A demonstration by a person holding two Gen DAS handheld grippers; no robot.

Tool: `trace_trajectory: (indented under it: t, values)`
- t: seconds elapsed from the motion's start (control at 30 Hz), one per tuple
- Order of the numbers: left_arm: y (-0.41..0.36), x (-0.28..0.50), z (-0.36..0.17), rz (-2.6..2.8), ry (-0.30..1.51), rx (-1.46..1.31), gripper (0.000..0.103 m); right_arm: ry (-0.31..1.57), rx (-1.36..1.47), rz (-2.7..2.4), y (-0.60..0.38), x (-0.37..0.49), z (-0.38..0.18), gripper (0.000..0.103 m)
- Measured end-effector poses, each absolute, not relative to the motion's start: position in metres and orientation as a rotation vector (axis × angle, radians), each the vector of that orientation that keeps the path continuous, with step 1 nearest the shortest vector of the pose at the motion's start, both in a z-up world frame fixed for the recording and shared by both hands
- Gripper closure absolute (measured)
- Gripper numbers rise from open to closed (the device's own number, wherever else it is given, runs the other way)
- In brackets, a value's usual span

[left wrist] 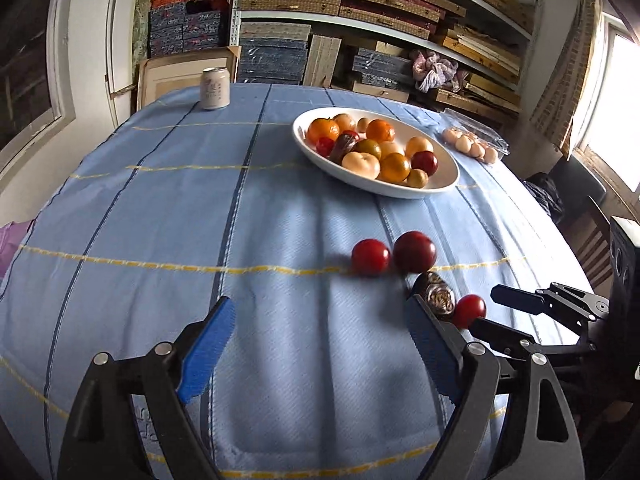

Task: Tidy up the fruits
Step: 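Grasp a red tomato in the pile with the right tool, then grasp another red tomato with the left tool while the right tool holds its tomato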

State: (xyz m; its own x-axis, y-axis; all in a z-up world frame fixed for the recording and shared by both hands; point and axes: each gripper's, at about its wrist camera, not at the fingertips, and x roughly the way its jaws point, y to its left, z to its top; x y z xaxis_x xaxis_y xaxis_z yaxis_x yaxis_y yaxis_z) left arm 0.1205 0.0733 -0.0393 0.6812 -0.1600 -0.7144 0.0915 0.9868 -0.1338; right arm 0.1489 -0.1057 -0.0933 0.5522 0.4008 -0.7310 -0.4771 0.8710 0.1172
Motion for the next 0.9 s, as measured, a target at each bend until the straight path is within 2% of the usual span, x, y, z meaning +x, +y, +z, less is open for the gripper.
trace_trajectory:
  t: [0.1,0.2,0.53,0.83,0.9]
  values:
    - [0.072,0.123,-0.044,-0.139,0.822,-0.091,0.016,0.849,-0.096,0.53,-0.104,0.154,-0.097,0.06]
    - [0.066,0.13,-0.047,-0.144,0.839,-0.066,0.016,0.861,-0.097,0.533,-0.104,0.157,-0.102,0.071]
    - [0.041,0.172,-0.057,-0.102,0.862,-0.007,0.016,0.815,0.067,0.59,-0.13,0.159,-0.097,0.072]
    - [0.023,0.196,-0.078,-0.085,0.887,0.072,0.017,0.795,0.073,0.618,-0.132,0.154,-0.095,0.072]
    - [0.023,0.201,-0.083,-0.073,0.898,0.072,0.02,0.787,0.066,0.625,-0.131,0.152,-0.094,0.072]
